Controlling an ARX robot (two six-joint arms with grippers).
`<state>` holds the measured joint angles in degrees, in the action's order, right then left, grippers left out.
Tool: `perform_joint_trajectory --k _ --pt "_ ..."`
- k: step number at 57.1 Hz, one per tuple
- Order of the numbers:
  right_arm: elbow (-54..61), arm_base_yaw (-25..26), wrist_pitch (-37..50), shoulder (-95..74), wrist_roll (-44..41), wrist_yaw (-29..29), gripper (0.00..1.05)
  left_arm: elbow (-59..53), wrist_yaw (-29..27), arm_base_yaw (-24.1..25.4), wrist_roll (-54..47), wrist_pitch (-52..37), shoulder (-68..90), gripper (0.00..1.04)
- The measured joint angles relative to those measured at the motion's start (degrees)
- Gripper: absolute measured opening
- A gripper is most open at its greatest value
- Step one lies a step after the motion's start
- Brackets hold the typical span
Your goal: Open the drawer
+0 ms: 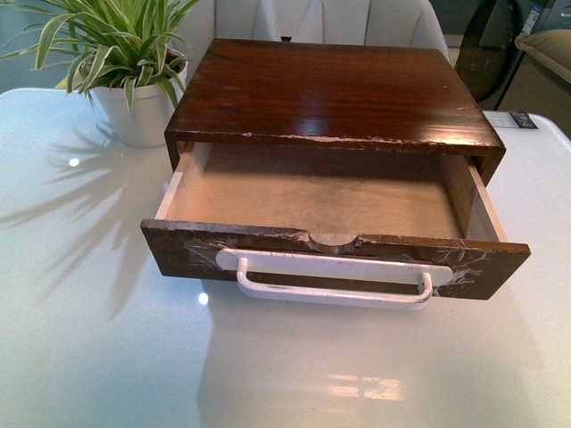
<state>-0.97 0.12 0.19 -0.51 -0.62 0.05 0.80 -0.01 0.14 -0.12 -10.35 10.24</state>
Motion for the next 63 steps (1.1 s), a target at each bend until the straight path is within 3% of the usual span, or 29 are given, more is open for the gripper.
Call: perform_joint_trajectory --k 8,27,29,37,52,55,57,63 --pt "0.00 0.00 -0.09 0.13 0.00 -0.02 0.02 0.02 0.00 0.00 -0.02 9.77 -8.41 0.02" --pt "0.00 0.00 -0.11 0.20 0.00 -0.04 0.02 0.02 0.00 0.00 0.00 10.27 -9.88 0.02" --pt "0.00 0.00 -0.11 0.20 -0.04 -0.04 0.03 0.02 0.00 0.00 0.02 10.27 -9.88 0.08" --pt "0.00 0.00 -0.11 0.20 0.00 -0.02 0.39 0.02 0.00 0.00 0.02 10.27 -9.88 0.45" --pt "0.00 0.00 -0.11 0.20 0.00 -0.02 0.83 0.02 0.00 0.00 0.02 10.27 -9.88 0.91" --pt "0.00 0.00 -0.11 0.20 0.00 -0.02 0.93 0.02 0.02 0.00 -0.04 10.27 -9.88 0.98" --pt "0.00 0.00 -0.11 0.20 0.02 -0.02 0.97 0.02 0.02 0.00 -0.02 10.27 -9.88 0.97" --pt "0.00 0.00 -0.11 0.20 0.04 -0.02 0.96 0.02 0.02 0.00 0.00 10.27 -9.88 0.96"
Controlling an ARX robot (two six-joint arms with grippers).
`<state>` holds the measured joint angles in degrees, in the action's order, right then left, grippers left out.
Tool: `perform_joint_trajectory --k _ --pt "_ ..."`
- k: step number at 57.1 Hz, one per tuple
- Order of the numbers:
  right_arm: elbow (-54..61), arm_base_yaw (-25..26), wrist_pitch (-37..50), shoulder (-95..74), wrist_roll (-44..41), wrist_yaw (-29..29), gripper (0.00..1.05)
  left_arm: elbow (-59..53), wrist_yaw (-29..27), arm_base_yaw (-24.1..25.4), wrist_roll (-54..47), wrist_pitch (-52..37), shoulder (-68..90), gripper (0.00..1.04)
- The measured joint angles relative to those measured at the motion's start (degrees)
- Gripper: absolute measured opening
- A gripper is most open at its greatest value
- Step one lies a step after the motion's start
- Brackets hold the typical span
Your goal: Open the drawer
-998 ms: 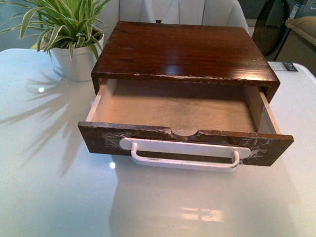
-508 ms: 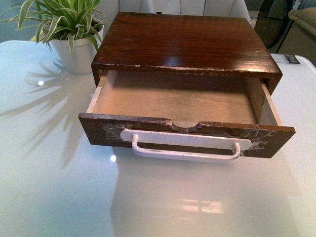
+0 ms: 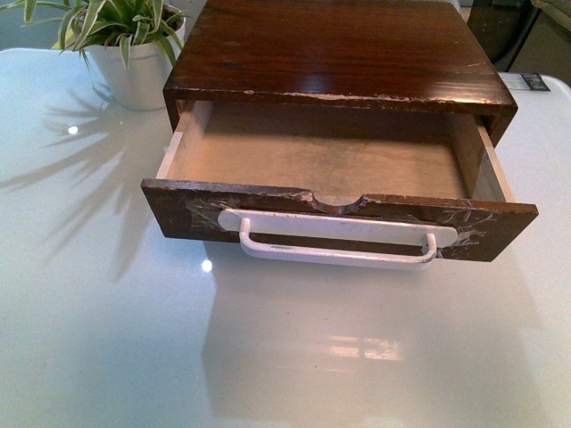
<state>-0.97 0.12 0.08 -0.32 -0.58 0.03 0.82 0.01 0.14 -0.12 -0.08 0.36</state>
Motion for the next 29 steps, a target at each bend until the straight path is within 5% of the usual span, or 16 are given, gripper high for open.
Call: perform_joint_trajectory --k 29 --pt "0.00 0.00 0.00 0.00 0.00 0.00 0.96 0.00 0.00 0.00 0.00 0.00 0.00 0.96"
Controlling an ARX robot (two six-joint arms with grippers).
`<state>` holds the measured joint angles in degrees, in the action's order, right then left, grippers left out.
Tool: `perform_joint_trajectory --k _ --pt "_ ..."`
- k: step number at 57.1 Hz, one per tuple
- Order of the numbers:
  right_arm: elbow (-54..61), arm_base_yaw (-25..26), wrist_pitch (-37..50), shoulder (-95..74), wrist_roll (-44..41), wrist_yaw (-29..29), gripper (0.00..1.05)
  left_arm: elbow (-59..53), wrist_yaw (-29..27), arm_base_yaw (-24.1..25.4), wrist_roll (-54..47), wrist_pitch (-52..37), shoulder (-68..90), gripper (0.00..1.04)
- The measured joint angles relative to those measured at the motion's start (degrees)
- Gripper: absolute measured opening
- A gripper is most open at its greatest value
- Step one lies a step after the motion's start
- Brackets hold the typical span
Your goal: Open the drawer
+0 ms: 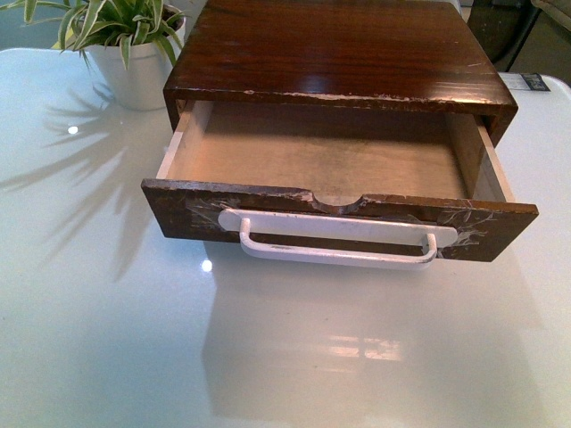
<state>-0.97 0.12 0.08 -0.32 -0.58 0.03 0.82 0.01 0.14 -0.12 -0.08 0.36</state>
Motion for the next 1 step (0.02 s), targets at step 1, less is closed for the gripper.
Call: perform_joint_trajectory --k 1 --pt "0.00 0.00 0.00 0.00 0.00 0.00 0.96 0.00 -0.02 0.00 0.00 0.00 0.00 0.96"
